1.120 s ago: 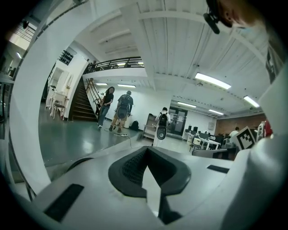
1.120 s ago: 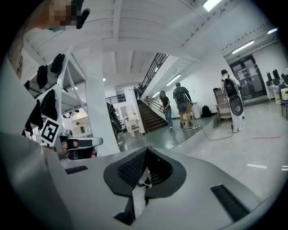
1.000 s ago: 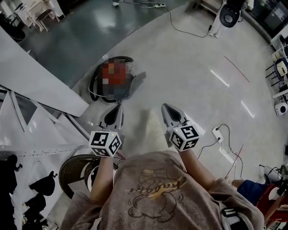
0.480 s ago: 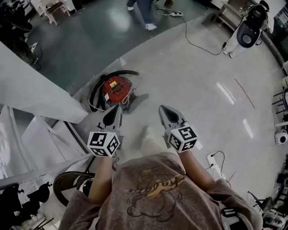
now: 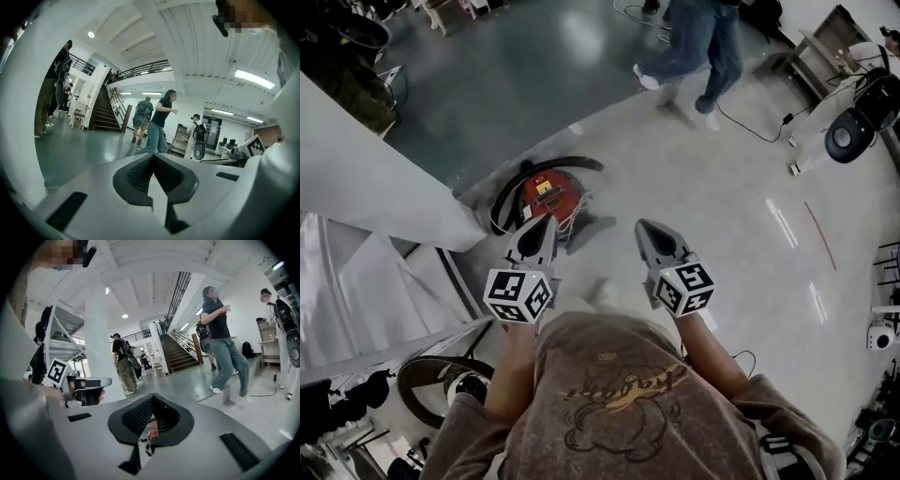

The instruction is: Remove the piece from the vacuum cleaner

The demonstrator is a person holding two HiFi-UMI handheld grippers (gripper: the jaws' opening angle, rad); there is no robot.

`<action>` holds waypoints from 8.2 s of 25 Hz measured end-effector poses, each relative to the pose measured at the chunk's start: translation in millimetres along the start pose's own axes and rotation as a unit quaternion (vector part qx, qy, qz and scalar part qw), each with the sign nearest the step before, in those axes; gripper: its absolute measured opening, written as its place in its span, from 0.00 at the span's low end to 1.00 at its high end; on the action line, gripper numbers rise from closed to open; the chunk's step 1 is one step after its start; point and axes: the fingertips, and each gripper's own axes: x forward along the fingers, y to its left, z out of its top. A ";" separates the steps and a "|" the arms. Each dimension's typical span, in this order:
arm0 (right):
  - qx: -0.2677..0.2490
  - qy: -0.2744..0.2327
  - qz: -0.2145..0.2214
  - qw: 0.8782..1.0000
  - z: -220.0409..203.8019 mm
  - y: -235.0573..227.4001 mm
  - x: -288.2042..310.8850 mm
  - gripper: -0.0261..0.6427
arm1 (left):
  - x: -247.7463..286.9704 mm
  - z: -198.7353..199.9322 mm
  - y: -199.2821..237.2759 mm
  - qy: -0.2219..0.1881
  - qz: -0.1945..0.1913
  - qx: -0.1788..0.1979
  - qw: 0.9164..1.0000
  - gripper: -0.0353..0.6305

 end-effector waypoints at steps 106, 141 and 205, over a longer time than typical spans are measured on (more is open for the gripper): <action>-0.372 0.448 0.389 0.714 -503.5 -105.6 260.1 0.29 | 181.8 -545.8 142.3 0.416 -0.079 0.013 0.906 0.30; -0.256 0.488 0.345 0.760 -531.2 -98.0 187.1 0.10 | 134.1 -569.4 97.5 0.467 -0.116 0.010 0.877 0.12; -0.036 0.099 0.071 0.992 21.7 23.8 74.5 0.16 | 75.5 -17.0 -21.8 0.233 -0.250 0.123 0.932 0.16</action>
